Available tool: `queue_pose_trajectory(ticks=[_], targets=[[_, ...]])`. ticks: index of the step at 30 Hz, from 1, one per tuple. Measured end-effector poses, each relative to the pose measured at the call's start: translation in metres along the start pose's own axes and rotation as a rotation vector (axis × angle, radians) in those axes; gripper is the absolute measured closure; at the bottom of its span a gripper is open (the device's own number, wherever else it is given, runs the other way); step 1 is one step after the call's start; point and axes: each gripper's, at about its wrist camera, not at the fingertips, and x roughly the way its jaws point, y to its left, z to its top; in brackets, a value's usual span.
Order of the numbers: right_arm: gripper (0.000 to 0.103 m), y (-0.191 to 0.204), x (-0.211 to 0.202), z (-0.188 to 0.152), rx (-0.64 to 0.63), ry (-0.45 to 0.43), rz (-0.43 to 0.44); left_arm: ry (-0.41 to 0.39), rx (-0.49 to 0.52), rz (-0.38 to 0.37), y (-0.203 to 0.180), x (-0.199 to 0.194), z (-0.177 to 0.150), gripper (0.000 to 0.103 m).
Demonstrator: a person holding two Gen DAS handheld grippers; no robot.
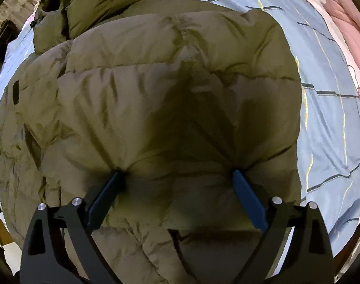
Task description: Fold large clothes
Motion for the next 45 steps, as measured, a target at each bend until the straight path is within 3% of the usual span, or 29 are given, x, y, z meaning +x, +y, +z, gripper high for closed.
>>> queue_pose_trajectory(ticks=[2,3,4,7,10,12,14,16,19,21,23,25,26,27,28,30,33,36,40,43,45], targets=[[0.008,0.000,-0.002,-0.004,-0.001,0.002,0.001,-0.019,0.059,0.007,-0.010,0.001,0.001,0.042],[0.008,0.000,-0.004,-0.005,0.004,0.001,0.009,-0.003,0.116,-0.058,-0.021,0.004,0.000,0.086],[0.008,-0.001,-0.005,-0.007,0.012,0.001,0.018,-0.002,0.153,-0.080,-0.032,0.003,0.000,0.091],[0.008,-0.007,-0.012,-0.007,0.067,0.016,0.098,-0.095,0.289,-0.086,-0.069,-0.022,-0.017,0.092],[0.008,-0.003,-0.016,-0.003,0.090,0.016,0.154,-0.127,0.453,-0.163,-0.115,-0.049,-0.054,0.092],[0.008,-0.004,-0.020,0.000,0.100,0.009,0.166,-0.125,0.604,-0.228,-0.150,-0.069,-0.093,0.092],[0.008,-0.006,-0.023,0.003,0.111,0.005,0.174,-0.135,0.803,-0.273,-0.180,-0.091,-0.153,0.092],[0.008,-0.007,-0.026,0.007,0.129,0.005,0.188,-0.162,1.016,-0.275,-0.204,-0.104,-0.215,0.083],[0.008,-0.013,-0.033,0.001,0.161,0.011,0.209,-0.159,1.360,-0.227,-0.210,-0.103,-0.324,0.068],[0.008,-0.019,-0.033,0.000,0.199,0.022,0.234,-0.059,1.587,-0.152,-0.196,-0.076,-0.395,0.065],[0.008,-0.023,-0.031,0.002,0.240,0.028,0.259,0.025,1.727,-0.080,-0.178,-0.048,-0.435,0.065],[0.008,-0.028,-0.033,0.004,0.260,0.017,0.267,0.054,1.813,0.003,-0.160,-0.031,-0.457,0.066],[0.008,-0.028,-0.034,0.004,0.264,0.011,0.270,0.070,1.831,0.032,-0.156,-0.022,-0.461,0.066],[0.008,-0.030,-0.036,0.005,0.268,0.003,0.275,0.075,1.830,0.041,-0.157,-0.018,-0.458,0.059],[0.008,-0.032,-0.038,0.006,0.275,-0.006,0.283,0.068,1.823,0.051,-0.158,-0.015,-0.455,0.041],[0.008,-0.037,-0.043,0.007,0.293,-0.032,0.313,0.020,1.810,0.041,-0.155,-0.025,-0.450,0.027],[0.008,-0.035,-0.049,0.010,0.311,-0.062,0.376,-0.031,1.783,0.017,-0.155,-0.033,-0.437,0.026],[0.008,-0.030,-0.057,0.011,0.330,-0.104,0.473,0.035,1.716,0.003,-0.155,-0.028,-0.421,0.024],[0.008,-0.024,-0.072,0.012,0.344,-0.169,0.536,0.055,1.652,0.068,-0.154,-0.007,-0.406,0.023],[0.005,-0.014,-0.071,0.010,0.331,-0.138,0.602,0.079,1.609,0.055,-0.152,-0.008,-0.389,0.020],[0.005,-0.004,-0.061,0.004,0.333,-0.067,0.722,0.177,1.599,-0.010,-0.151,-0.011,-0.386,0.016]])
